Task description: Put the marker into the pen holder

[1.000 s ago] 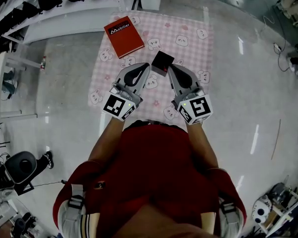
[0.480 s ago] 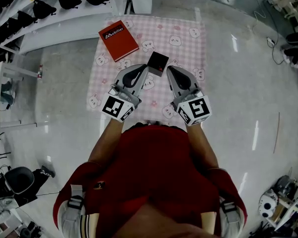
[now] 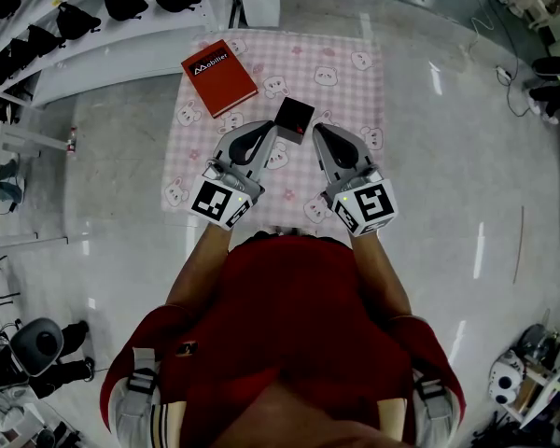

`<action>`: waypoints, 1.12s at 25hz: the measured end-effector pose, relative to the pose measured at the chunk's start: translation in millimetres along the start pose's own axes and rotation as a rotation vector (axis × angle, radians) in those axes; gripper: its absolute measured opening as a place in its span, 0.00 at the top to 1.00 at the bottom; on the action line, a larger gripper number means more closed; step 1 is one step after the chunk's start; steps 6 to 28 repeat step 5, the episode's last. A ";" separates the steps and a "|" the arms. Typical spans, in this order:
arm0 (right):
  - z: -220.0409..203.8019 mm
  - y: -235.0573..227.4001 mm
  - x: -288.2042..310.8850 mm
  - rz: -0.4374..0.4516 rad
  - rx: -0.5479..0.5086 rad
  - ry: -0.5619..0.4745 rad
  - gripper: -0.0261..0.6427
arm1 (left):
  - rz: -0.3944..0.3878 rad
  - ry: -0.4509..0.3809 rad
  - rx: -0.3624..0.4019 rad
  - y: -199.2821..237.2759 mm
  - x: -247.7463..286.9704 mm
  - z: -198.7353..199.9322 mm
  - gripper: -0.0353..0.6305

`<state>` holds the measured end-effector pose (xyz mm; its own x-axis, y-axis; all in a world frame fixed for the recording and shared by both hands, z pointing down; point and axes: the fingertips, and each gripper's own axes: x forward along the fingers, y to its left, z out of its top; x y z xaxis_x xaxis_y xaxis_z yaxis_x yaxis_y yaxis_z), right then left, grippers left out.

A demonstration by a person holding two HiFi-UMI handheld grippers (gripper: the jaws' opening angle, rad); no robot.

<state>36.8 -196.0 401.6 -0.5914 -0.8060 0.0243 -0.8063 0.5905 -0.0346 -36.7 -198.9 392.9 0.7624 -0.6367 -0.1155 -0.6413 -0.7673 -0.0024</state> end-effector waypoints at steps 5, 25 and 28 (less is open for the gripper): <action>-3.0 -0.8 2.5 -0.008 -0.001 0.003 0.96 | 0.001 -0.003 -0.002 3.8 -0.6 -3.1 0.94; -3.0 -0.8 2.5 -0.008 -0.001 0.003 0.96 | 0.001 -0.003 -0.002 3.8 -0.6 -3.1 0.94; -3.0 -0.8 2.5 -0.008 -0.001 0.003 0.96 | 0.001 -0.003 -0.002 3.8 -0.6 -3.1 0.94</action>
